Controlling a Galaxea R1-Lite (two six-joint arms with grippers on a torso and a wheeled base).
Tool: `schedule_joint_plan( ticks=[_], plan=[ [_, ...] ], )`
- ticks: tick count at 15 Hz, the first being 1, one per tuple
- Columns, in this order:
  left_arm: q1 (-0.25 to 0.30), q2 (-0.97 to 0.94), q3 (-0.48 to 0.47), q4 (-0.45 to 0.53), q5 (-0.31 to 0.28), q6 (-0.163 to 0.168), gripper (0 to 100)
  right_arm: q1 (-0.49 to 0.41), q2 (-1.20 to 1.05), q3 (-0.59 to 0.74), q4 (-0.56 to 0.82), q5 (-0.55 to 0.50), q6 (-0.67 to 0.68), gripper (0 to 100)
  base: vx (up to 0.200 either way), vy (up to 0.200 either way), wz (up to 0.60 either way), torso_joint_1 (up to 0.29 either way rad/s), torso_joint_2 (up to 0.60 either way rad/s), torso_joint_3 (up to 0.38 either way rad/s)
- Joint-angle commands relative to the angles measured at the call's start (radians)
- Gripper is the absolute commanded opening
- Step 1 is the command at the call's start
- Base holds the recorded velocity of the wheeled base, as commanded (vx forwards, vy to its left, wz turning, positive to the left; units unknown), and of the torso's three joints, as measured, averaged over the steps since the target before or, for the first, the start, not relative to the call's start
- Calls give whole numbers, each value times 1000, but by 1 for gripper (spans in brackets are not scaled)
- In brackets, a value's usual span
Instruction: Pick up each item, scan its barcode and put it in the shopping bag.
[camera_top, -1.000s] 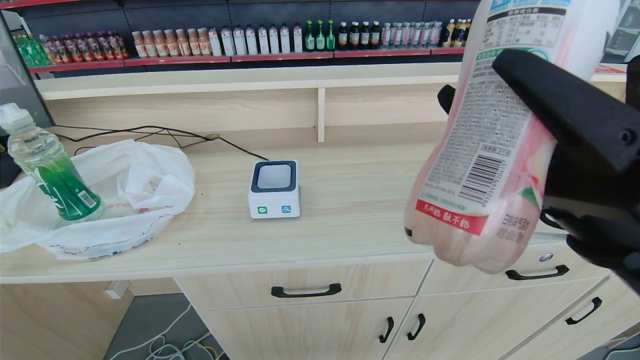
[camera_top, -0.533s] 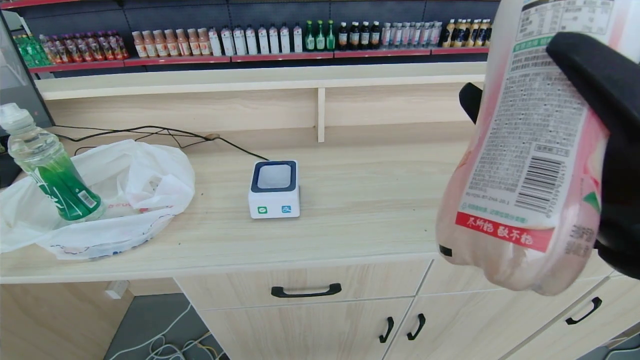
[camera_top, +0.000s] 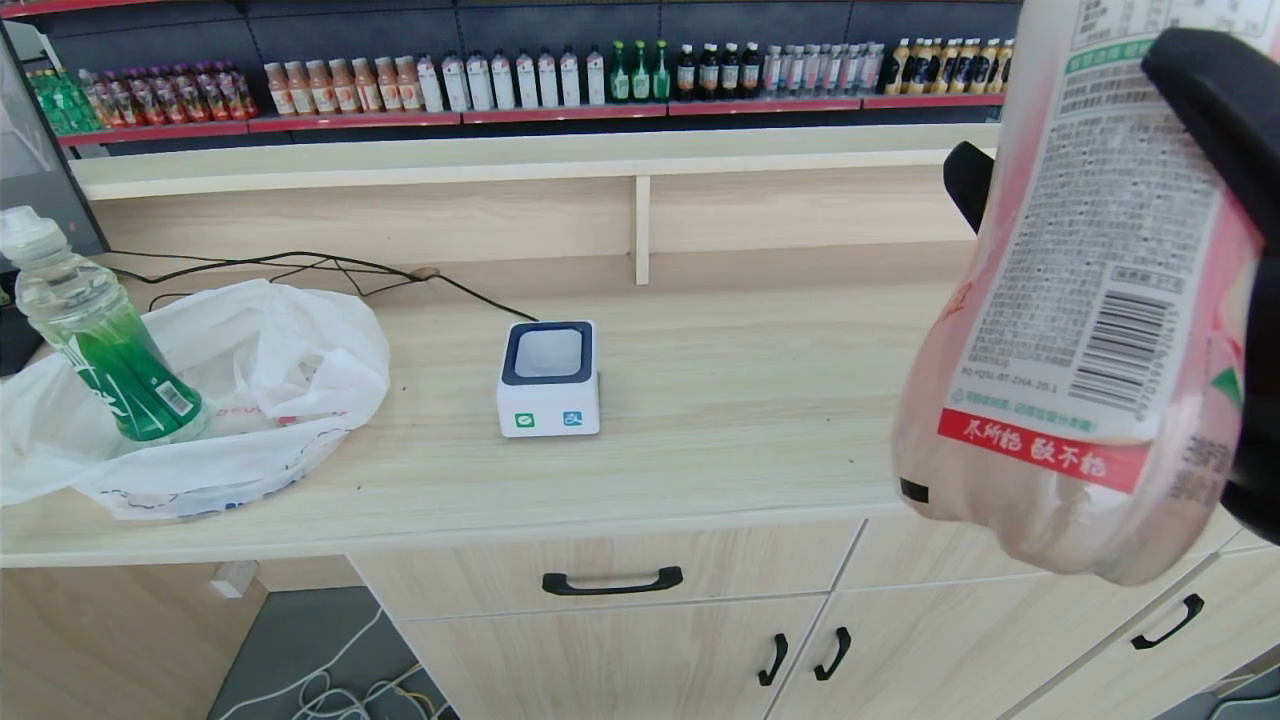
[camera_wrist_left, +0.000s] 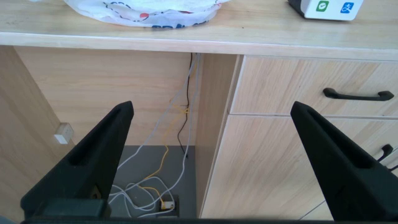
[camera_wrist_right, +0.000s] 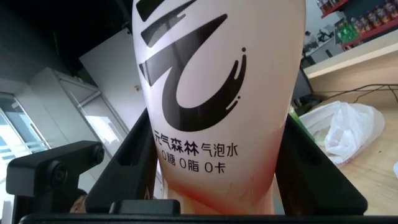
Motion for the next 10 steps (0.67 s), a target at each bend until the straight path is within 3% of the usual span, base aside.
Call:
schedule_joint_plan(
  ticks=[1,10],
  plan=[
    [0,0,0,0,0,0,100,2,-2,7,-1,0,0,0,0,0,0,0,0,0],
    [0,0,0,0,2,0,100,2,3,4,-1,0,0,0,0,0,0,0,0,0]
  ],
)
